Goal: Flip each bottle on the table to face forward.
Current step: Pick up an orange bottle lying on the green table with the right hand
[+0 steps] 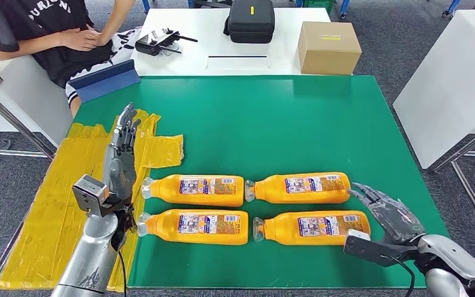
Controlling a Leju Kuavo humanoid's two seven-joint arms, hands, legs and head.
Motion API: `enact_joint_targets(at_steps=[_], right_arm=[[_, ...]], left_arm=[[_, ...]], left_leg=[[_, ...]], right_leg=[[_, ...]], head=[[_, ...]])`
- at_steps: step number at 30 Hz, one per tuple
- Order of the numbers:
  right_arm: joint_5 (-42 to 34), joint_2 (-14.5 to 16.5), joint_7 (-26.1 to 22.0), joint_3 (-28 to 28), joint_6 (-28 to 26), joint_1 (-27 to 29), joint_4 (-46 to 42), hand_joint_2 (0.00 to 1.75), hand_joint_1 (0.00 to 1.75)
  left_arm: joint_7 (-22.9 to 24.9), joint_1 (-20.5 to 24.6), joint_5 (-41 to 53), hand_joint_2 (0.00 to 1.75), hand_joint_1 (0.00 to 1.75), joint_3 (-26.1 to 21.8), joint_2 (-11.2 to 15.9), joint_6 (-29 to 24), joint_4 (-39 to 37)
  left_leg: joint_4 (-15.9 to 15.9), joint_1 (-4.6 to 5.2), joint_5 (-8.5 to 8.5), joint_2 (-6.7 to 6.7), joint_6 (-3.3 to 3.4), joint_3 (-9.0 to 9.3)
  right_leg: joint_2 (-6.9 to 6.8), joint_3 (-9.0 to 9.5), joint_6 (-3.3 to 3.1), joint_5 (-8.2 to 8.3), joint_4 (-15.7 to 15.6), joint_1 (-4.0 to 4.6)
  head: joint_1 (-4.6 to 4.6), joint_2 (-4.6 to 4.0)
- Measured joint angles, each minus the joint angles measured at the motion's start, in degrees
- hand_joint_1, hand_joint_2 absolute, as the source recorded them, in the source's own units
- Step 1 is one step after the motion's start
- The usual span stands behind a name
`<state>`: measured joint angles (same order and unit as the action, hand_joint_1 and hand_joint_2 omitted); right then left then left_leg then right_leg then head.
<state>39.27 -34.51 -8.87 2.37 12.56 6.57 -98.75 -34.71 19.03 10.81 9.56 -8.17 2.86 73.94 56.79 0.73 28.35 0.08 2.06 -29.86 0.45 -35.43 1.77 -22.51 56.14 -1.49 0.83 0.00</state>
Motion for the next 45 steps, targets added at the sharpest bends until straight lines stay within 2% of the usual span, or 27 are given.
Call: enact_joint_targets(at_steps=[5, 10, 30, 45], right_arm=[[-1.66, -1.37, 0.99, 0.07, 1.82, 1.47, -0.52, 1.75, 0.00], [-3.03, -2.32, 1.13, 0.90, 3.77, 0.66, -0.19, 1.75, 0.00], [-1.37, -2.23, 1.59, 4.84, 2.41, -0.34, 2.43, 1.75, 0.00], [-0.86, -0.60, 1.10, 8.69, 1.71, -7.39, 12.20, 1.75, 0.00]], left_arm=[[0.00, 0.35, -0.20, 0.00, 0.00, -0.04, -0.07, 0.08, -0.48], [0.04, 1.27, -0.67, 0.00, 0.00, -0.15, -0.27, 0.23, -1.15], [0.06, 1.93, -1.09, 0.00, 0.00, -0.19, -0.79, 0.40, -2.79], [-0.05, 1.95, -1.43, 0.00, 0.00, -0.21, -0.87, 0.75, -4.60]], left_leg=[[0.00, 0.02, 0.02, 0.01, 0.02, 0.01], [0.01, 0.03, 0.01, 0.01, 0.03, 0.03], [0.01, 0.03, 0.01, 0.00, 0.03, 0.00], [0.01, 0.03, -0.01, 0.01, 0.03, 0.01]], right_leg=[[0.01, 0.00, 0.00, 0.00, 0.00, 0.00], [0.01, 0.00, 0.03, 0.02, 0.00, 0.00], [0.01, 0.01, 0.04, 0.02, 0.00, -0.01], [0.00, 0.01, 0.04, 0.02, 0.00, -0.01]], head=[[0.00, 0.00], [0.00, 0.00], [0.00, 0.00], [0.00, 0.00]])
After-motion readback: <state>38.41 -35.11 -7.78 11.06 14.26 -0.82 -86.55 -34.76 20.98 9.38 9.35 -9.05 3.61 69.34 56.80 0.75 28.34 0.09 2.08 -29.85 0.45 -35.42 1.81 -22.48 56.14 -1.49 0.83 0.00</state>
